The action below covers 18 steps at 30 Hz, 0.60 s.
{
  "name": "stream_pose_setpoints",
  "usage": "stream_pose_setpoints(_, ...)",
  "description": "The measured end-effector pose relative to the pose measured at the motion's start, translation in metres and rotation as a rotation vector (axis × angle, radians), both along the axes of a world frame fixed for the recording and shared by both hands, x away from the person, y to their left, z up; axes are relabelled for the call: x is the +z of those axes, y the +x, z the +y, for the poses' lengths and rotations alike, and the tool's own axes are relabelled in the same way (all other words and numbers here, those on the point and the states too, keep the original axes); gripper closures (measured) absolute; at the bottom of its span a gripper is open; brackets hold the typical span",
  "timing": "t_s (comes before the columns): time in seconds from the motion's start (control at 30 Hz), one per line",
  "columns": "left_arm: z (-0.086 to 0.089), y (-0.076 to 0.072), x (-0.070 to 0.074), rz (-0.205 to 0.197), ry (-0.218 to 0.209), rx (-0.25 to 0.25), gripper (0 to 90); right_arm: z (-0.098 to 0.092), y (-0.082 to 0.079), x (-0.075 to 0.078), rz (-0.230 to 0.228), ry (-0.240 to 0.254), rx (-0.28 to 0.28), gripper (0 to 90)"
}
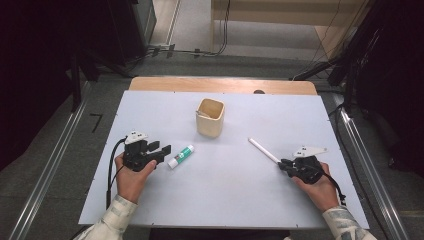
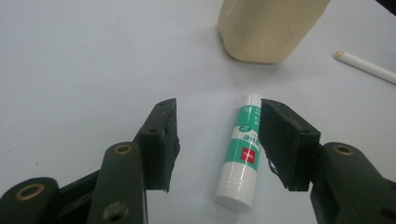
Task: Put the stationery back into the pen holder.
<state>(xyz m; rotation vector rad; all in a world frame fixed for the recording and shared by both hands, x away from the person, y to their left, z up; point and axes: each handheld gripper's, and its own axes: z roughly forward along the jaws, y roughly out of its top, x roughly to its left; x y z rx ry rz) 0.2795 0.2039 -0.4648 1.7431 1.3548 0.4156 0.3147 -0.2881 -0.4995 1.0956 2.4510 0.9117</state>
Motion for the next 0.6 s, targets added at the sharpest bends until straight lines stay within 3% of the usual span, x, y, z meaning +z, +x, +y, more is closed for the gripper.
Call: stream_pose_setpoints(0.6, -0.0004, 0.0004, -0.0003, 0.001, 0.001, 0.002, 48.1, -0.0015, 0.0015, -0.0005, 0.012, 0.022, -0.005, 74.8)
